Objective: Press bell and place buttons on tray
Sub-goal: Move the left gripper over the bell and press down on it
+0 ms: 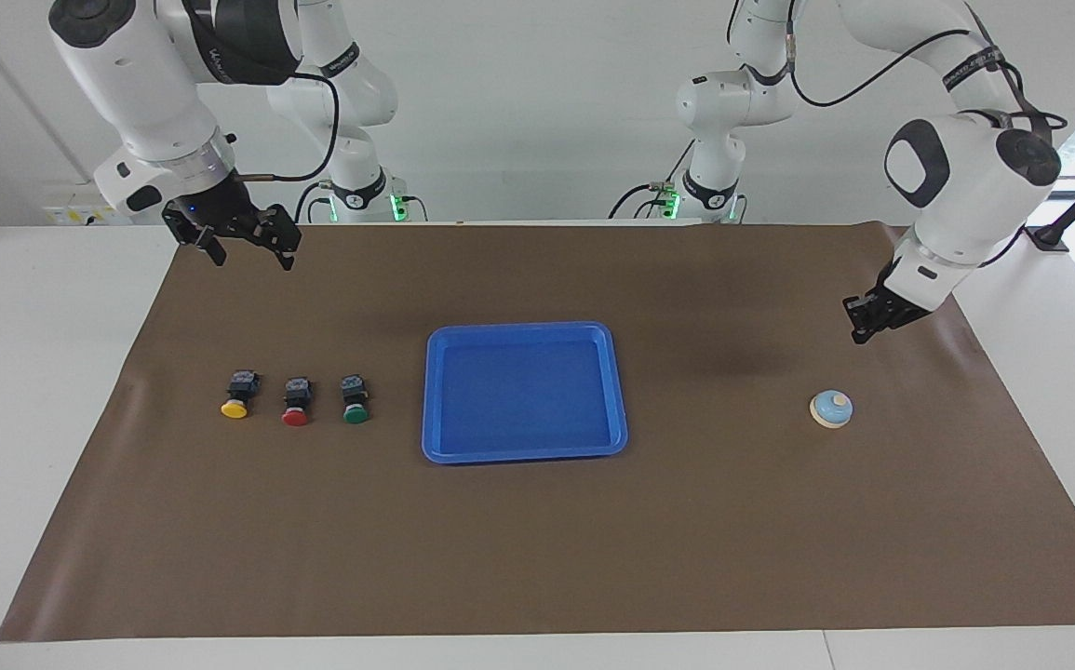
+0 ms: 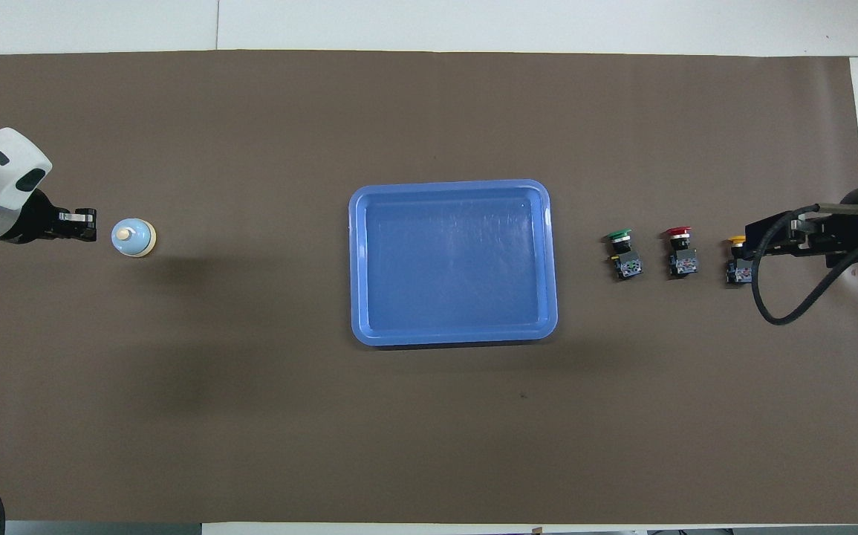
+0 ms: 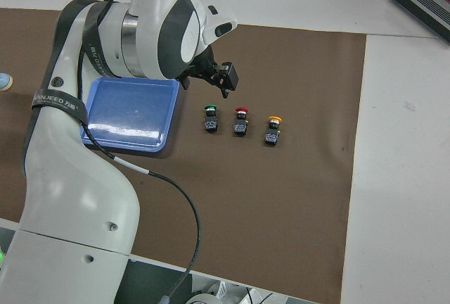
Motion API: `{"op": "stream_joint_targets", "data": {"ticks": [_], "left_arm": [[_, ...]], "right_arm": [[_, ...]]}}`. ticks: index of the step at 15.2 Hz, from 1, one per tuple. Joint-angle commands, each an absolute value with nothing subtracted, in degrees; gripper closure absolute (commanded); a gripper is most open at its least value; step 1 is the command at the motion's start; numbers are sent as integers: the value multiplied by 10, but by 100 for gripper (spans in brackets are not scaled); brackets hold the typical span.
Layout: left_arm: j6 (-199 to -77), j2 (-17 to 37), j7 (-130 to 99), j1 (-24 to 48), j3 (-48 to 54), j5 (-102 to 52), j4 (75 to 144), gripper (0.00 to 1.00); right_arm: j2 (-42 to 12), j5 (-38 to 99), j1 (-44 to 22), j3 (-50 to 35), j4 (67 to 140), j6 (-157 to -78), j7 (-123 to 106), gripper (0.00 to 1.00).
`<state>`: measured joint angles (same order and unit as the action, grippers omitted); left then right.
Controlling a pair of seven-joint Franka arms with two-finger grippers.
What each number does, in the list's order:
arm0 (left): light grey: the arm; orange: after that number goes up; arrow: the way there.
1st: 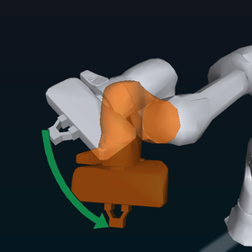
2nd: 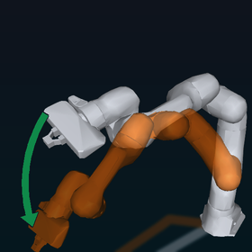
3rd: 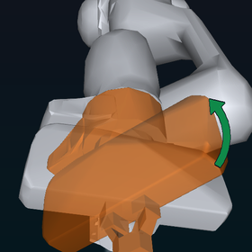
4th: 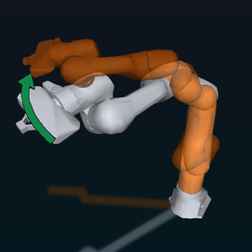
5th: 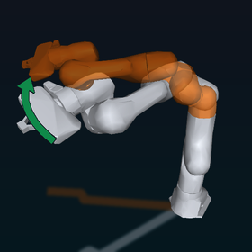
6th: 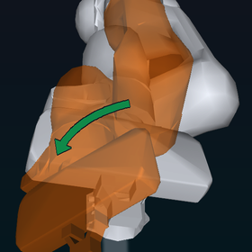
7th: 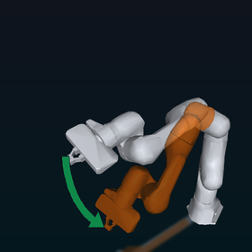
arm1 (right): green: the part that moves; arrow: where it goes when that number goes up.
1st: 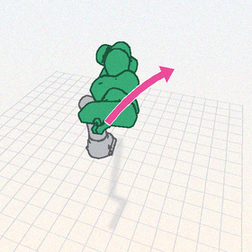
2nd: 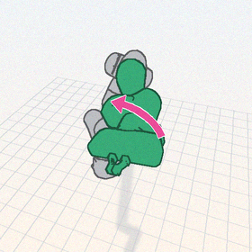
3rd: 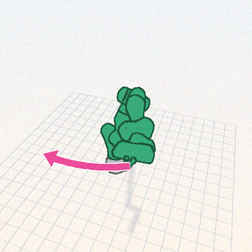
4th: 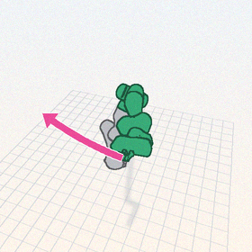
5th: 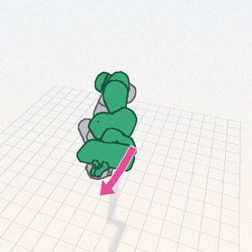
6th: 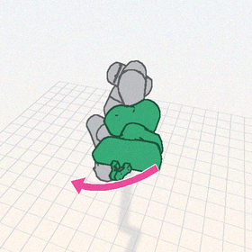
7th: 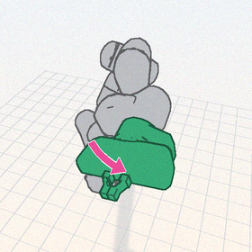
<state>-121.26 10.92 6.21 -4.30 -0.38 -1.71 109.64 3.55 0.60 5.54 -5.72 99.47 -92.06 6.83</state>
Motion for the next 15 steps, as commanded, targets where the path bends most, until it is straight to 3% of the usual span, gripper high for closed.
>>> {"op": "stream_joint_targets", "data": {"ticks": [1,8,15], "left_arm": [[-1259,138,72,-47,-3,-24,1093,100],[-1286,177,69,-37,-2,-24,1092,100],[-1252,176,68,-29,-3,-24,1077,100]], "right_arm": [[41,7,62,-61,996,-912,53,0],[41,7,62,-61,997,-912,53,0],[41,7,62,-61,997,-912,53,0]]}}
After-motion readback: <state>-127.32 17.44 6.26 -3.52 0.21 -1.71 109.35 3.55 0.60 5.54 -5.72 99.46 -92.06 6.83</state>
